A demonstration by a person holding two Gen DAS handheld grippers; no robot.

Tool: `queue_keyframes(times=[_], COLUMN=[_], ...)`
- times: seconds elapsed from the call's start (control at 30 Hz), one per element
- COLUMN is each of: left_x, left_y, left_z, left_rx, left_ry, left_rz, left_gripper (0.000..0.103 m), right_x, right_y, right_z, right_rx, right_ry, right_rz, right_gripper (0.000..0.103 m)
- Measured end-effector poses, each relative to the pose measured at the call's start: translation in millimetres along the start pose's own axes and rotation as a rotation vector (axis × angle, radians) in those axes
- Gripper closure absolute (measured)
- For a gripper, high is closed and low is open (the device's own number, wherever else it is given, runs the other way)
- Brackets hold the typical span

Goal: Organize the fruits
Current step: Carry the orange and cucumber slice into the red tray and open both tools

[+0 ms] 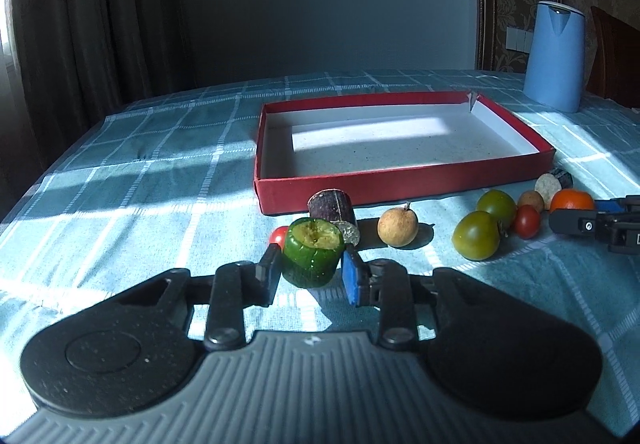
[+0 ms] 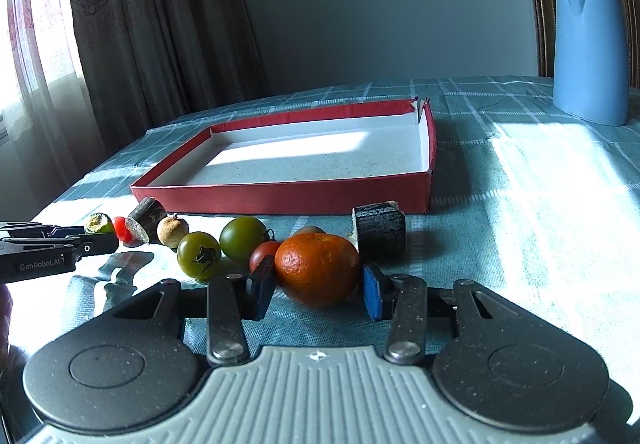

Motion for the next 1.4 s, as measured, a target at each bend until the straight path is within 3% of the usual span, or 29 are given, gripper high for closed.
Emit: queue_keyframes(times=[0.33, 0.5, 0.8, 1.0, 1.2, 1.23, 1.3, 1.37, 1.4], left_x=[-33, -48, -60, -51, -49, -49, -48, -47, -47], left_y=[30, 65, 136, 161, 161, 161, 158, 151, 148], left_z=[20, 25, 12, 5, 6, 8, 11, 16, 19], left_rx=[0.024, -0.013, -0.08, -0.1, -0.103, -0.11, -0.113, -0.119, -0.118], left_ry=[0.024, 0.032, -0.003, -0.001, -0.009, 0.006, 0.026, 0.061, 0.076], left_rz=[0.023, 0.012, -0.065, -0.146, -0.14, -0.135, -0.116, -0.081, -0.065], left_gripper=[0.073, 0.073, 0.073, 0.073, 0.071, 0.067, 0.039, 0.036, 0.029], right_x=[-20, -51, -69, -62, -62, -62, -63, -62, -62], right_y=[-2, 30, 135, 160, 162, 161, 162, 161, 159], right_z=[-9, -17, 5, 11, 11, 13, 14, 13, 13], right_rx=[0.035, 0.082, 0.168, 0.187, 0.191, 0.192, 0.194, 0.201, 0.2], right_ry=[-0.067, -0.158, -0.157, -0.158, -0.137, -0.125, -0.124, -0.137, -0.136], right_rz=[0.075, 0.104, -0.038, -0.111, -0.115, -0.113, -0.116, -0.112, -0.103], right_gripper=[0.059, 0.059, 0.059, 0.059, 0.059, 0.059, 0.057, 0.053, 0.049])
Point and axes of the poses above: each gripper's, at about its wrist camera, not at the fingertips, and y roughly the way its jaws point, z to its right, x to its underside, the point moved 1 cm from there along y, roughly the way its jaws point, and after that the axes turned 13 degrees about z, right-handed, at the moved point
